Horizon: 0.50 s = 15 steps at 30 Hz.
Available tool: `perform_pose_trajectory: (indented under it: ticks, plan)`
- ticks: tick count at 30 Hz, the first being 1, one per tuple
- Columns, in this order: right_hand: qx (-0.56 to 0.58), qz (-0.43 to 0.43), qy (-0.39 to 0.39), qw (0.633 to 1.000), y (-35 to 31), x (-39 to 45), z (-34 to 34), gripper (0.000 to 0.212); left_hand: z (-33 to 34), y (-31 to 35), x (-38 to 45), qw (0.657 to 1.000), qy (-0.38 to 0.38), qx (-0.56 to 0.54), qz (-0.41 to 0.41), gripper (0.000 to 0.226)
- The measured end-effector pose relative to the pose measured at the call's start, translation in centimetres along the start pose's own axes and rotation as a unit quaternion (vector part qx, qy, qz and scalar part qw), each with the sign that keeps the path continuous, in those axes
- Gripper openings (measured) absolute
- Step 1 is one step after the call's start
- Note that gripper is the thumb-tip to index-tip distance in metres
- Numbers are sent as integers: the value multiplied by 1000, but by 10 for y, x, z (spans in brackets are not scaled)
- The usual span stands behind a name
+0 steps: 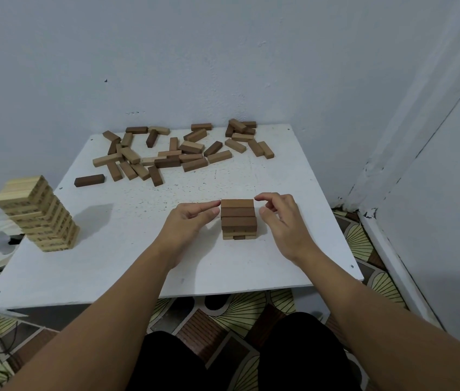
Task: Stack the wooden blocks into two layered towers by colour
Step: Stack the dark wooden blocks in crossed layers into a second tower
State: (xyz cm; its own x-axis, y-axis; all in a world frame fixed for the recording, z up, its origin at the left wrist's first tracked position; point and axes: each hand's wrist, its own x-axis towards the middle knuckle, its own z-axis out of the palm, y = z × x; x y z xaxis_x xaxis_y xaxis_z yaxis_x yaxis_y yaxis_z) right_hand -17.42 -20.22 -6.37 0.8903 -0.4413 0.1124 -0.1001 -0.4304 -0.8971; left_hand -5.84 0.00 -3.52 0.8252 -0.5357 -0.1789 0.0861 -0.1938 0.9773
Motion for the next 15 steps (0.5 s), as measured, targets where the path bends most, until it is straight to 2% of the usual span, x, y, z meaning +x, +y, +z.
perform_pose_trajectory:
  ticks: [4, 7, 10, 15]
  plan:
    - [13, -6, 14, 1000, -1, -2, -1, 26, -7, -6, 0, 999, 40, 2, -5, 18]
    - [25, -4, 17, 1000, 0, -2, -2, 10, -8, -6, -2, 999, 35, -8, -6, 16]
    - [17, -1, 5, 1000, 1, -2, -2, 13, -7, -2, -3, 1000, 18, -11, -7, 17]
    - [-2, -7, -6, 1000, -2, -4, -1, 7, -10, -2, -4, 999, 13, -27, -16, 19]
